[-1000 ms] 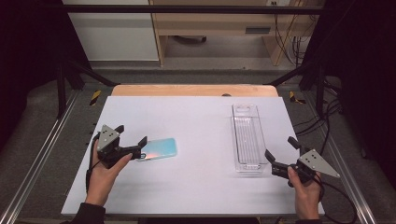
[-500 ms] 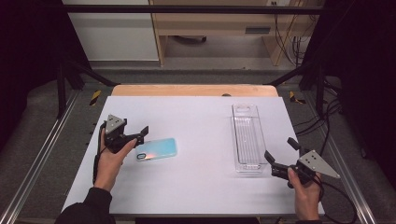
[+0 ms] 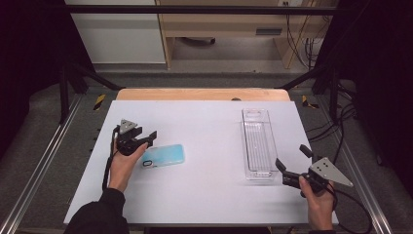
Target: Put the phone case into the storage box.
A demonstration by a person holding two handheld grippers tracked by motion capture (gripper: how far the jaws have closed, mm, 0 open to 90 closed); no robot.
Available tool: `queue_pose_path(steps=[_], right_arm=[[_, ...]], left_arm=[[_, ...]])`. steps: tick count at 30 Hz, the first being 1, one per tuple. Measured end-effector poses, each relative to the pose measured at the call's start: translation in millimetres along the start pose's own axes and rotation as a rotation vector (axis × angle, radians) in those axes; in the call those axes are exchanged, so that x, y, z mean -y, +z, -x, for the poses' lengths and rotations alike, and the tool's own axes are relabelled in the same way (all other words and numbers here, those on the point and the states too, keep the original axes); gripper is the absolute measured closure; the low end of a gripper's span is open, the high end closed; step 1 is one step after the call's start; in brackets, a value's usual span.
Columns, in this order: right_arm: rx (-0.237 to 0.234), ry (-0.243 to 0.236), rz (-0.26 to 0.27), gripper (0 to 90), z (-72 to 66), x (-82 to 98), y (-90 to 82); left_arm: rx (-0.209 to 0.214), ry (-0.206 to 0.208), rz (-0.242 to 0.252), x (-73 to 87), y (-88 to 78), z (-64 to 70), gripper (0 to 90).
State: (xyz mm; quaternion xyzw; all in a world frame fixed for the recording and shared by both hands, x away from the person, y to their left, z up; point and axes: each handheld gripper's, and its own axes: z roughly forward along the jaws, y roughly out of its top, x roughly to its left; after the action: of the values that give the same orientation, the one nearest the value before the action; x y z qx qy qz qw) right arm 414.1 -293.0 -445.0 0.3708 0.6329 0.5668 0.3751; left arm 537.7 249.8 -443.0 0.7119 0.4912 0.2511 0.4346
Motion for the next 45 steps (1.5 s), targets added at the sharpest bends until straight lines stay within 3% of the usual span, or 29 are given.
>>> queue_pose_path(steps=[1,3,6,10,16,21,28,38,45], right_arm=[[0.000,0.000,0.000,3.4,0.0,0.0,0.0],[0.001,-0.002,-0.001,3.4,-0.6,-0.5,0.2],[0.000,0.010,0.005,3.5,-1.4,-1.8,0.1],[0.002,-0.001,-0.006,3.4,-1.8,-1.0,1.0],[0.002,-0.006,-0.013,3.5,-1.8,-0.1,0.6],[-0.002,-0.016,-0.021,3.6,-2.6,0.3,1.1],[-0.007,-0.012,-0.023,3.7,-2.7,0.6,2.6],[-0.010,-0.008,-0.028,3.7,-2.0,1.0,3.2],[-0.017,0.002,-0.033,3.6,-1.7,1.8,2.5]], left_arm=[[0.000,0.000,0.000,0.0,0.0,0.0,50.6],[-0.013,0.010,-0.046,2.2,3.5,-0.7,59.3],[-0.038,0.022,-0.062,3.5,5.0,0.6,70.4],[-0.031,0.033,-0.091,5.1,9.7,2.9,80.1],[-0.022,0.046,-0.152,9.2,19.6,4.7,87.8],[-0.008,0.026,-0.172,12.3,28.9,4.9,89.9],[0.004,0.061,-0.219,16.5,36.2,8.7,90.0],[0.027,0.055,-0.248,19.2,38.9,10.4,90.0],[0.057,0.100,-0.283,19.8,33.6,24.7,90.0]])
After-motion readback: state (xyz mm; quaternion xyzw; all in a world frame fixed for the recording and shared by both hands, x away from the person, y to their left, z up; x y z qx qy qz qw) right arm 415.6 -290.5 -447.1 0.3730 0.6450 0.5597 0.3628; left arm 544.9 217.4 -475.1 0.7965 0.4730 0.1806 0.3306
